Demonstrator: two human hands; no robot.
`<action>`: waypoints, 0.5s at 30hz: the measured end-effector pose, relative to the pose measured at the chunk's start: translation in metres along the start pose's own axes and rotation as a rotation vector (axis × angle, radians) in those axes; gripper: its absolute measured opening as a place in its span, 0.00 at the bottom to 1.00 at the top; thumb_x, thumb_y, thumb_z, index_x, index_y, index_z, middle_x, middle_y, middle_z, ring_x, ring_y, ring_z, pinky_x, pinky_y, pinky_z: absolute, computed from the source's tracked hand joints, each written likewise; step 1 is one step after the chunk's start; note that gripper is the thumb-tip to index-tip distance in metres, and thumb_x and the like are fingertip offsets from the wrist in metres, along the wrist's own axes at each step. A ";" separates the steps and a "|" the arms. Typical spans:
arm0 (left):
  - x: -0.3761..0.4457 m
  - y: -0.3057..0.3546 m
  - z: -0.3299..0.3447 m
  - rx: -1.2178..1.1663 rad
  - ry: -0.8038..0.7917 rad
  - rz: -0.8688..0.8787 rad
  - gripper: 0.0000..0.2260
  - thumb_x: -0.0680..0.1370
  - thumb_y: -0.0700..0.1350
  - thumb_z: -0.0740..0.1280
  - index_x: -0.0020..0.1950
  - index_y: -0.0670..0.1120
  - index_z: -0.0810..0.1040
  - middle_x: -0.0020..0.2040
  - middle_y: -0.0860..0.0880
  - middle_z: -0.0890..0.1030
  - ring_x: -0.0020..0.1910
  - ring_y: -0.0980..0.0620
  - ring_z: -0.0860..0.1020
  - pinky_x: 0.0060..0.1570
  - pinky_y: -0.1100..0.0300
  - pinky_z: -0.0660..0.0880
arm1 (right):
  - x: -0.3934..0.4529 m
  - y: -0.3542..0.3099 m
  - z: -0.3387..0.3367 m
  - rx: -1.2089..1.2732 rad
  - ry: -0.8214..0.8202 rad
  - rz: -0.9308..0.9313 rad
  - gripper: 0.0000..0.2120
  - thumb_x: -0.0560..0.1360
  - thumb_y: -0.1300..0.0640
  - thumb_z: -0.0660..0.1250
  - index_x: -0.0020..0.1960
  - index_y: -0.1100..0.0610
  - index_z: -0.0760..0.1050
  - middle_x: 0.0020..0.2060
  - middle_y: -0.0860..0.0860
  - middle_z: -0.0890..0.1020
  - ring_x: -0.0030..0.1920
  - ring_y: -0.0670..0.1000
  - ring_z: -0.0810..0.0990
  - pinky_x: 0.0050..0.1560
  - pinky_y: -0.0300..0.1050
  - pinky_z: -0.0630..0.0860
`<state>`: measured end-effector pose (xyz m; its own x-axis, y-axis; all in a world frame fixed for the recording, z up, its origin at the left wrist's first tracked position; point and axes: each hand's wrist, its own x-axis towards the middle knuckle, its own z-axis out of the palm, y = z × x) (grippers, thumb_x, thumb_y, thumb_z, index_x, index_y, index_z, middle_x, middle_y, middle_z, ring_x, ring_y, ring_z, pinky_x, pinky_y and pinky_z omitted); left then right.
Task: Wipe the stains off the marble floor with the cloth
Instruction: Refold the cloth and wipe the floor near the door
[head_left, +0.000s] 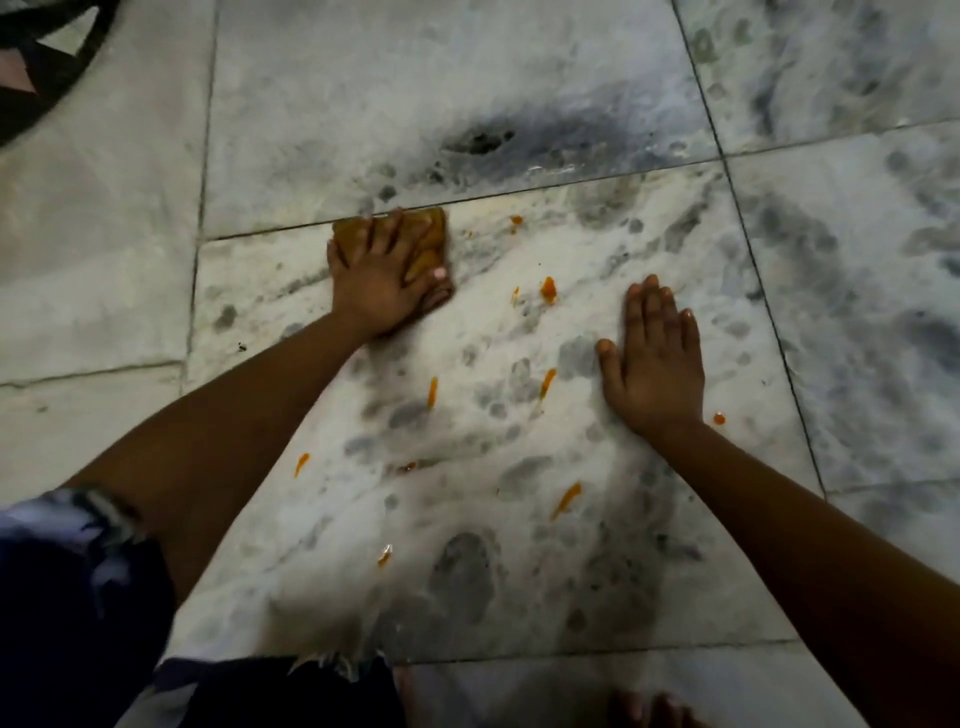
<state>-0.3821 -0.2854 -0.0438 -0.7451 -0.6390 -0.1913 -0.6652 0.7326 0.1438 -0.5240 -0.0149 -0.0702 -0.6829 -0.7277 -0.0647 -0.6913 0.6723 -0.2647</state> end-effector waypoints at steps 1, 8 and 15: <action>0.015 0.012 -0.001 -0.025 0.005 -0.052 0.29 0.77 0.65 0.53 0.75 0.59 0.52 0.78 0.51 0.50 0.76 0.43 0.48 0.69 0.35 0.42 | 0.000 0.001 0.001 -0.001 0.002 -0.003 0.35 0.76 0.42 0.41 0.76 0.62 0.51 0.75 0.59 0.53 0.75 0.57 0.52 0.73 0.53 0.46; 0.035 0.098 0.014 0.007 0.033 0.101 0.26 0.78 0.63 0.50 0.75 0.57 0.56 0.78 0.51 0.54 0.77 0.46 0.47 0.69 0.36 0.42 | -0.002 0.003 0.005 -0.010 0.029 -0.023 0.33 0.77 0.42 0.43 0.76 0.59 0.52 0.75 0.58 0.54 0.75 0.57 0.52 0.73 0.52 0.46; -0.025 0.064 0.030 0.036 0.092 0.251 0.28 0.75 0.65 0.49 0.73 0.57 0.62 0.76 0.51 0.60 0.75 0.44 0.55 0.69 0.36 0.47 | -0.003 0.003 0.008 0.003 0.083 -0.019 0.31 0.78 0.44 0.47 0.76 0.60 0.54 0.75 0.59 0.57 0.75 0.57 0.55 0.73 0.51 0.47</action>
<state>-0.4048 -0.2155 -0.0593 -0.8889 -0.4535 -0.0647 -0.4580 0.8777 0.1411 -0.5217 -0.0119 -0.0786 -0.6869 -0.7265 0.0203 -0.7039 0.6580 -0.2676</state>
